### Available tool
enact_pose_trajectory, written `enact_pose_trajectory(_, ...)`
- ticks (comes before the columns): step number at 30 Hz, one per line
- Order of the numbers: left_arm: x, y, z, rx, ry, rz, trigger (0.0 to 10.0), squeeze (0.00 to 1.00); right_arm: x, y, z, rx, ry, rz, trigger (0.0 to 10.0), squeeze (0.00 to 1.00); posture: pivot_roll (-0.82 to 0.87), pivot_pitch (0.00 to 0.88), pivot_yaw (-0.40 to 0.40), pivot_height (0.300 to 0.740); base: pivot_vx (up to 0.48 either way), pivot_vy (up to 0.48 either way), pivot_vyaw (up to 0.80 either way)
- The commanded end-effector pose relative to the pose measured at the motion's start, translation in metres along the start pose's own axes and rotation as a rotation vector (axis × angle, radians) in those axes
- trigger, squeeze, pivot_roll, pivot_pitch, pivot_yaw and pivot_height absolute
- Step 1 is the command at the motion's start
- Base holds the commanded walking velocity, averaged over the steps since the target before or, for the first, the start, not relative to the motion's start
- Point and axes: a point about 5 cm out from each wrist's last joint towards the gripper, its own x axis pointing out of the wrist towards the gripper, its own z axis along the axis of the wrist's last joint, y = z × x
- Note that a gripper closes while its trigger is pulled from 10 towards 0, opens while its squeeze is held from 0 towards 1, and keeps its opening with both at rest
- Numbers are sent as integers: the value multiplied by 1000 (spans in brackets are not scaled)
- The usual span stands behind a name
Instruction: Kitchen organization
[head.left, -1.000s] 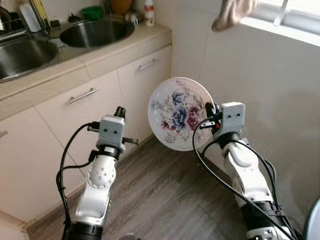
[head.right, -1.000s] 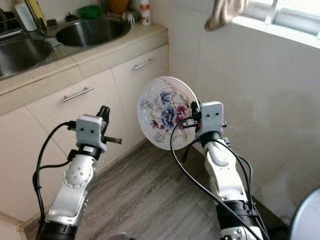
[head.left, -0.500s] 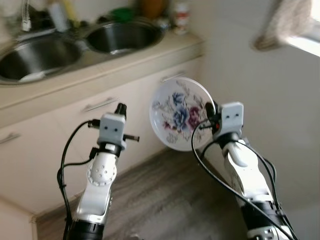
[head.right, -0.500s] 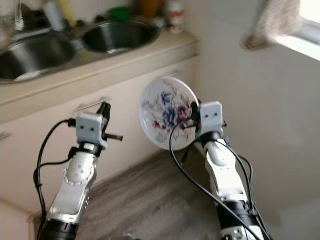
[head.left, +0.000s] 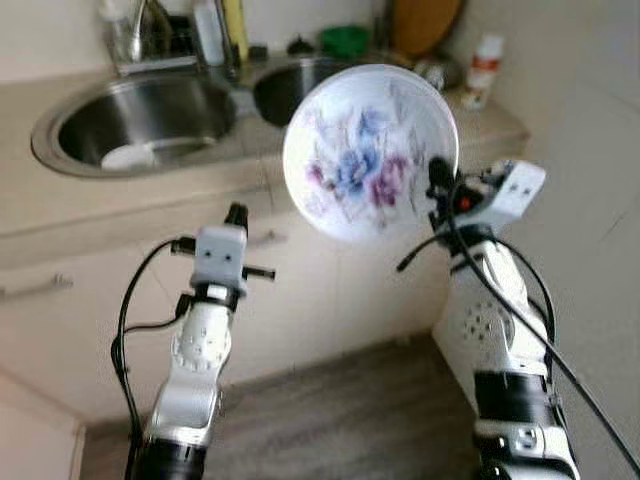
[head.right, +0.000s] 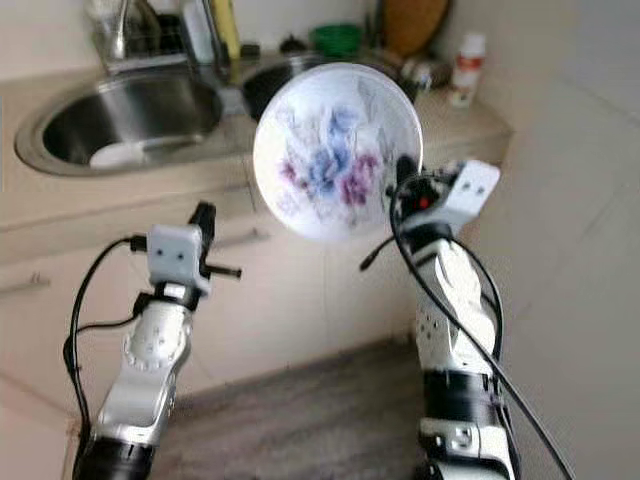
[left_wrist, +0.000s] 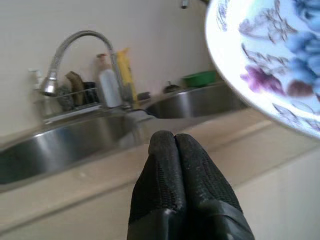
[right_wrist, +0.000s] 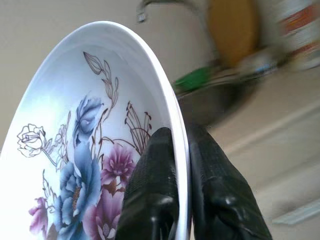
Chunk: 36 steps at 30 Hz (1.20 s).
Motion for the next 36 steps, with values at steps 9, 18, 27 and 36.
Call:
enact_pose_trajectory(9, 1, 5, 2, 15, -9, 10, 10000, 0, -7, 13, -18, 283, 130, 64, 10000, 0, 20, 26, 11, 740, 341, 0, 0)
enact_pose_trajectory(18, 1, 7, 5, 11, -32, 21, 10000, 0, -9, 25, -22, 279, 176, 136, 10000, 0, 26, 21, 9, 740, 340, 0, 0)
enact_pose_trajectory(27, 2, 21, 10, 49, -66, 126, 10000, 0, -9, 31, -20, 289, 176, 175, 10000, 0, 22, 15, 10, 740, 348, 0, 711)
enact_pose_trajectory(36, 3, 24, 9, 64, -65, 166, 10000, 0, -13, 38, -22, 289, 193, 225, 10000, 0, 23, 9, 8, 740, 257, 0, 622)
